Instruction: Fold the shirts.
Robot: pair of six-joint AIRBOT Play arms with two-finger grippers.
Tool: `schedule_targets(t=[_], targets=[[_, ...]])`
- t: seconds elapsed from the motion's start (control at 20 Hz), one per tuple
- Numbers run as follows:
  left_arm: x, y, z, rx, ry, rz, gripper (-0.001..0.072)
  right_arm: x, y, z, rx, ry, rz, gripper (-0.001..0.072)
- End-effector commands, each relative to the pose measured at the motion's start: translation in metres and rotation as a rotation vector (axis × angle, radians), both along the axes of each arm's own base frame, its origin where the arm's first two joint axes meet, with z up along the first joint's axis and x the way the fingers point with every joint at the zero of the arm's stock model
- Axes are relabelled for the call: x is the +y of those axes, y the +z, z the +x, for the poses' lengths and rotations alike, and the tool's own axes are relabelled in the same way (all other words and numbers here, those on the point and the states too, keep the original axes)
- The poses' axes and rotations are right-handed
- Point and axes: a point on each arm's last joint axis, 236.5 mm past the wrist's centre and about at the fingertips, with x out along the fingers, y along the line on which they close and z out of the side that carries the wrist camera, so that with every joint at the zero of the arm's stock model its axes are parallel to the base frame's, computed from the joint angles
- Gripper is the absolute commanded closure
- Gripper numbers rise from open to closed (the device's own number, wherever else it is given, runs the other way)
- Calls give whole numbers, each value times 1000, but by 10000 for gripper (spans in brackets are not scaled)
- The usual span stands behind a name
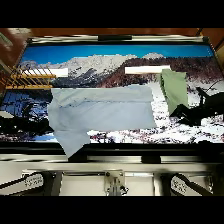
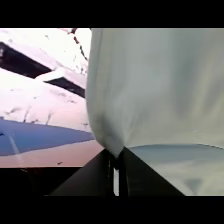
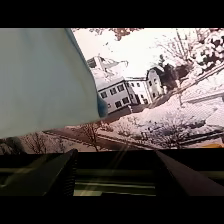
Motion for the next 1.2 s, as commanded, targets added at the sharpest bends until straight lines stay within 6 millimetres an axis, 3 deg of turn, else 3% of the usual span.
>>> schedule_targets(t=[0.0,0.1,0.25,0.5,0.6,0.7,0.8,0.9,1.0,1.05,1.15], targets=[[-2,2,6,-12,11,-6,673,16,-31,-17,53,-43,62,116],[-4,4,8,-19,18,-17,673,39,-41,-13,34,-50,138,116],[-6,5,5,-9,11,-27,673,64,-57,-4,24,8,117,117],[-8,8,3,-10,1,-32,673,89,-84,-5,79,49,109,127],[-7,11,6,-24,-1,-26,673,91,-84,-1,71,30,108,342],[-3,22,15,-56,-5,-15,673,91,-81,1,80,12,113,653],[3,48,36,-133,-8,6,673,93,-69,8,63,35,121,650],[7,101,71,-292,5,20,673,93,-39,26,-15,91,121,650],[10,188,106,-538,-9,66,674,91,20,56,-185,160,93,650],[10,242,118,-672,-12,98,674,88,57,72,-291,178,64,650],[4,375,123,-996,-6,174,674,84,156,99,-558,193,-2,651]])
